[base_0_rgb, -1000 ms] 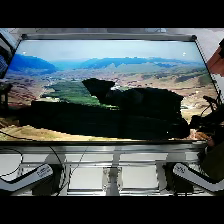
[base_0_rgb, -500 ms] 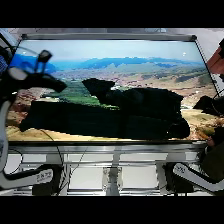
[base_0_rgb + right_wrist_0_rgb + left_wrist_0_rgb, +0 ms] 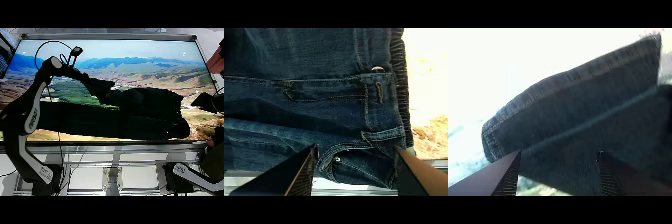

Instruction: Fold the clothes and pants, and hang the long-sleeved shirts on hangers.

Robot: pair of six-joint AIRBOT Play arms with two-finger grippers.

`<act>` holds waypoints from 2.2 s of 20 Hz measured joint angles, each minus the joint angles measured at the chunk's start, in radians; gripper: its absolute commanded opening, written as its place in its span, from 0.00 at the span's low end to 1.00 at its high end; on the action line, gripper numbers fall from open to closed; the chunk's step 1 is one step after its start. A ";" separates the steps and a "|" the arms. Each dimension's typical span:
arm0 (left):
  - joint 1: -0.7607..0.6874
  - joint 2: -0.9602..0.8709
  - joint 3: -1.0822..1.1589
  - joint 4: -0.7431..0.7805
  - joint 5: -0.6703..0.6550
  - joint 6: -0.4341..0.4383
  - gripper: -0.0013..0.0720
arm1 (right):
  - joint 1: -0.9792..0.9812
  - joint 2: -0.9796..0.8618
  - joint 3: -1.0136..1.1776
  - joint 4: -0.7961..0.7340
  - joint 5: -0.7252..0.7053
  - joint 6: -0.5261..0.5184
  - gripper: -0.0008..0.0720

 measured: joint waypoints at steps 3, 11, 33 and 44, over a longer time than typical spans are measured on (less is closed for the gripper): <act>0.015 -0.064 0.106 0.026 -0.080 -0.078 0.65 | 0.001 0.000 -0.019 0.013 -0.018 -0.005 0.73; 0.024 -0.103 0.233 0.234 -0.275 0.101 0.50 | 0.001 0.000 -0.032 0.063 -0.040 -0.019 0.73; -0.068 -0.184 0.239 0.319 -0.218 0.567 0.55 | 0.001 0.000 -0.032 0.094 -0.050 -0.034 0.73; -0.092 -0.018 0.239 0.546 -0.209 0.242 0.06 | 0.002 0.000 -0.032 0.149 -0.051 -0.035 0.73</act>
